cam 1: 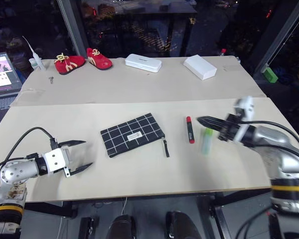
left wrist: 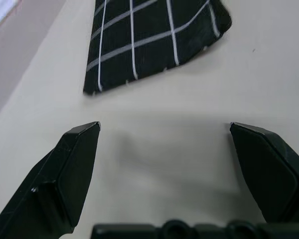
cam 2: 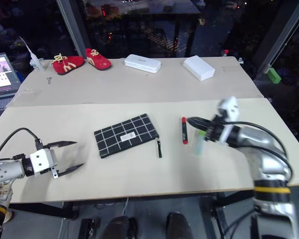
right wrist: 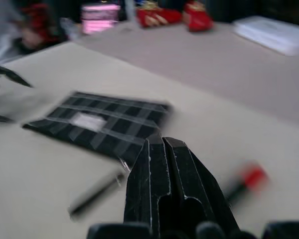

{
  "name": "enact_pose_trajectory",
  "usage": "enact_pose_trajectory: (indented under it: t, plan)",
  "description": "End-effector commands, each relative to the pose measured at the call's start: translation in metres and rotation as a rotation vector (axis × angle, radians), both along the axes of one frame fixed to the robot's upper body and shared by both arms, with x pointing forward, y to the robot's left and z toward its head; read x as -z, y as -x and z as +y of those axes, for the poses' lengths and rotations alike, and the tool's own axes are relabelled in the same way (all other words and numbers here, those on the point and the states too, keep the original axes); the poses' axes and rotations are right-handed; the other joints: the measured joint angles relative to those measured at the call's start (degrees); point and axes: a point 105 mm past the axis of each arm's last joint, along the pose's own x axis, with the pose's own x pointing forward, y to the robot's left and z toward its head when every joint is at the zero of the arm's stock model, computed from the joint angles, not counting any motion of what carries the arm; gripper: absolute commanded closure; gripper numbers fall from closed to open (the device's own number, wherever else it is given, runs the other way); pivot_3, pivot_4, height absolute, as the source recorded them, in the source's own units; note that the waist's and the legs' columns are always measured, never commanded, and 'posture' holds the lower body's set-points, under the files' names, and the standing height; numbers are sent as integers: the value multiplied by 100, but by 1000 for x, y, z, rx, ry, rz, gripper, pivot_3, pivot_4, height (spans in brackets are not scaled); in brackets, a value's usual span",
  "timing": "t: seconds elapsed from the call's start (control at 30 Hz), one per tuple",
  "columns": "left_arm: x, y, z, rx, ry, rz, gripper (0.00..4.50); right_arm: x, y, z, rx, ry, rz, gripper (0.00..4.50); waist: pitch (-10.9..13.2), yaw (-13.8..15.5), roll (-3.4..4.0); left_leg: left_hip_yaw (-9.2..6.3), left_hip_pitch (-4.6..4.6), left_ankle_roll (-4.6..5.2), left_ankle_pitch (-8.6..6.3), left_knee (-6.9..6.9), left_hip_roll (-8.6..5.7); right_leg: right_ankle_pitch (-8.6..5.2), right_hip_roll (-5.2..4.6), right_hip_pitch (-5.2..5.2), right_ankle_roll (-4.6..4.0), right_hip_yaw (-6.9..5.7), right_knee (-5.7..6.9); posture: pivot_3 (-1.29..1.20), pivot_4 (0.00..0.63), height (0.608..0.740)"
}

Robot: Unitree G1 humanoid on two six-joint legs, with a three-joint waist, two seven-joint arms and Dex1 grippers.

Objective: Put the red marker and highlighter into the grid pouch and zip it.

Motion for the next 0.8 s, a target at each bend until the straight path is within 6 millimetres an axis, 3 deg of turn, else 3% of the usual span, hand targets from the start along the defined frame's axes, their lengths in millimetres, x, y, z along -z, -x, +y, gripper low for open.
enact_pose_trajectory:
  t: [0.03, 0.17, 0.27, 0.43, 0.6, 0.8]
  plan:
    - [-4, -7, -12, 49, -23, -77, 0, 26, -21, 36, 31, 172, -23, 4488, 0, 11, 0, 5, -2, 0, 0, 0, -3, 0, -2, 0, 0, -4, 1, 0, 150, 740]
    - [-3, -13, -20, 81, -30, -107, 0, 42, -34, 68, 25, 242, -6, 4488, -1, 34, 1, 31, -45, 0, 0, 6, -12, 3, -5, -32, 6, -10, 5, 0, 150, 740]
    - [-2, -15, -22, 89, -26, -114, 0, 52, -44, 80, 40, 301, -15, 4488, -1, 23, 2, 38, -95, -30, 19, 36, -20, 7, -3, -83, 12, -13, 57, 0, 150, 740]
    - [1, -16, -28, 110, -18, -118, 0, 69, -47, 83, 4, 443, -41, 4488, -1, 6, 2, 36, -85, -15, 10, 37, -16, 6, -1, -76, 12, -17, 55, 0, 150, 740]
    - [4, -17, -39, 149, -11, -114, 0, 84, -38, 85, -96, 556, -38, 4488, -2, 3, 3, 35, -64, -18, 12, 37, -12, 5, 3, -67, 10, -15, 59, 0, 150, 740]
    - [8, -18, -61, 224, 0, -111, 0, 87, -46, 87, -82, 603, -69, 4488, -5, 3, 3, 36, -50, -19, 13, 37, -13, 5, 2, -55, 10, -14, 63, 0, 150, 740]
